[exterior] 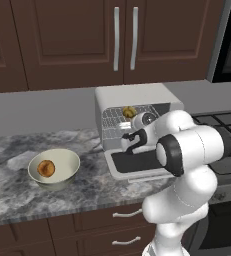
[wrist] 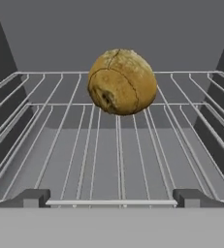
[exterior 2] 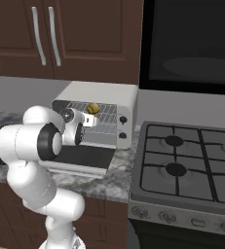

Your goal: Pick up the heated bread from the toaster oven and place it in the bowl. Then move the bread bowl to the dining counter.

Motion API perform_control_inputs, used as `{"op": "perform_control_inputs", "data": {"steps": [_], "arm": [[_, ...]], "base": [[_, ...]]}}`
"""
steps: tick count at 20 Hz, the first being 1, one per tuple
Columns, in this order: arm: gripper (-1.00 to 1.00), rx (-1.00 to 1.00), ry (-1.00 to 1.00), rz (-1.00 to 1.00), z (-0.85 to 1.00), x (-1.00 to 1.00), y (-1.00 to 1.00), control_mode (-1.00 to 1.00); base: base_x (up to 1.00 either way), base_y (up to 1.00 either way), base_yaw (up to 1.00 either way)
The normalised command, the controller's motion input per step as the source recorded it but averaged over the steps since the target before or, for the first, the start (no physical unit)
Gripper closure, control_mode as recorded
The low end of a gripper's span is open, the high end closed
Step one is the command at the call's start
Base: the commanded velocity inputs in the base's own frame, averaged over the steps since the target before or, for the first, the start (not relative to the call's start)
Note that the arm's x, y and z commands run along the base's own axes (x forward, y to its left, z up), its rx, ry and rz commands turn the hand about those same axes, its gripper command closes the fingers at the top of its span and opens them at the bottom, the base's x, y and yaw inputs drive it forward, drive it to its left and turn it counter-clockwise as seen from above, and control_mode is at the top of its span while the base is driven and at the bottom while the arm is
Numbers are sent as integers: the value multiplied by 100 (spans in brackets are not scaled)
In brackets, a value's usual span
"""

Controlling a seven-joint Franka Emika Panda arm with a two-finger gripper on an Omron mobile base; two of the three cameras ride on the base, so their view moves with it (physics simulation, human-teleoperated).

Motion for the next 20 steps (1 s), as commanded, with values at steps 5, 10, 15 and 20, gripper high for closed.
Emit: {"op": "perform_control_inputs", "data": {"steps": [5,10,15,20], "arm": [[-100,0,3,0,0,-4,0,-100],[-100,0,-14,0,34,-5,0,-100],[-100,-2,-1,0,6,16,0,-100],[-100,-6,1,0,-17,32,0,-100]], "base": [[0,0,0],[0,0,0],[0,0,0],[0,0,0]]}}
